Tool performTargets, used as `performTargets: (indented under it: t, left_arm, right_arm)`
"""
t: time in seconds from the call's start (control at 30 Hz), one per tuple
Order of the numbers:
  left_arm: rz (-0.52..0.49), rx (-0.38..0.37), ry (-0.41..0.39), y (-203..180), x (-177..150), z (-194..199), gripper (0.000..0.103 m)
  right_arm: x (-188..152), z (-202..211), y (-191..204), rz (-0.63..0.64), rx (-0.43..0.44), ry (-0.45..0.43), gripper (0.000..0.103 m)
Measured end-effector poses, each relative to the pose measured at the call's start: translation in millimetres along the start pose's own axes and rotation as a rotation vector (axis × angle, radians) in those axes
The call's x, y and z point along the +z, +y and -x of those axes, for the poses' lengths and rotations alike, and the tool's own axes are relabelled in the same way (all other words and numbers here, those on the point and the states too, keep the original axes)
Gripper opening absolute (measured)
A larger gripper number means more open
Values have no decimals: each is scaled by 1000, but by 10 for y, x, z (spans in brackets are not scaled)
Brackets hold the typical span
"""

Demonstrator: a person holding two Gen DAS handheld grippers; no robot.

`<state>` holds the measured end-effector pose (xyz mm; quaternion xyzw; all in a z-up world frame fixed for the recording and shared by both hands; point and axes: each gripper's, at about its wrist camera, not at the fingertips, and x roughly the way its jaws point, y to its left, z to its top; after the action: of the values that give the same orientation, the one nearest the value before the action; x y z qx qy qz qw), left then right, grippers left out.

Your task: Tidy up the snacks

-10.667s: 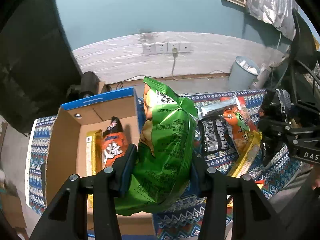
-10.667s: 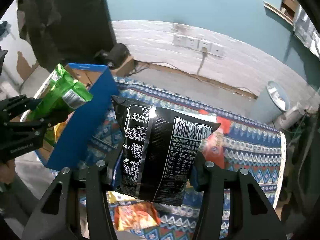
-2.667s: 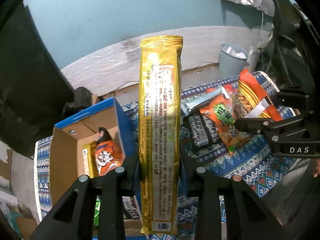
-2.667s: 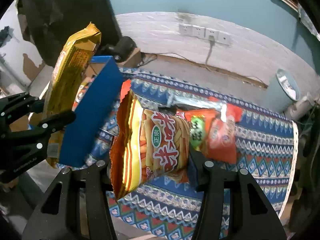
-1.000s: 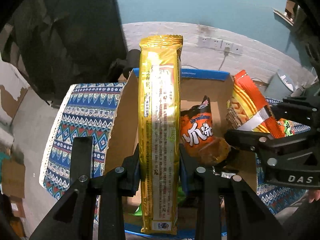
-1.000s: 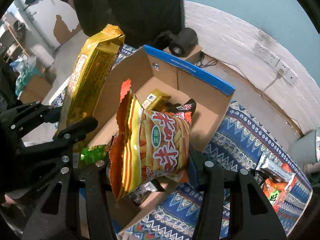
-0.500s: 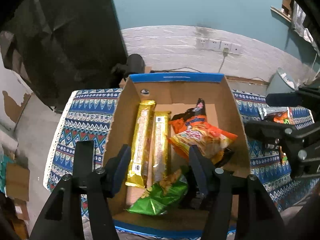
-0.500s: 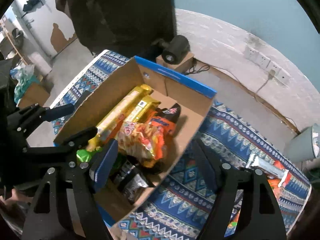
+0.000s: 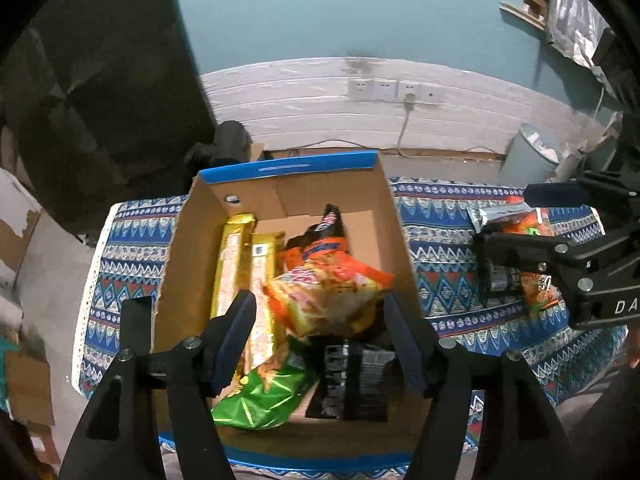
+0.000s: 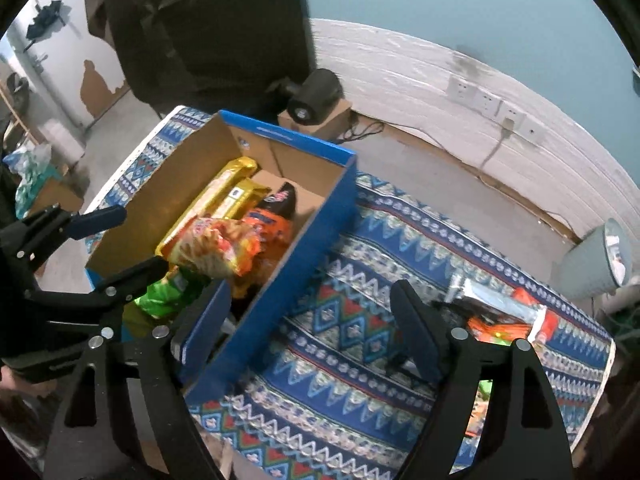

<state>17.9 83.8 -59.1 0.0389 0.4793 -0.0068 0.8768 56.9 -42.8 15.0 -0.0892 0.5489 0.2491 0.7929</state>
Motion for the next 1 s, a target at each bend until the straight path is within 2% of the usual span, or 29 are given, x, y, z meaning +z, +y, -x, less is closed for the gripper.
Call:
performTargets:
  t: [0.37, 0.43, 0.63, 1.0]
  left_arm:
    - [-120, -26, 2, -587, 72, -13, 68]
    - [-140, -27, 5, -688, 82, -19, 73]
    - [-184, -48, 22, -967, 98, -68, 74]
    - [-256, -74, 58, -1385, 128, -309, 74]
  right_arm:
    - [-285, 176, -520, -82, -37, -1, 82]
    - [-349, 222, -627, -95, -50, -5, 82]
    - [-532, 290, -906, -135, -79, -2, 82]
    - [-811, 72, -1384, -224, -109, 70, 82]
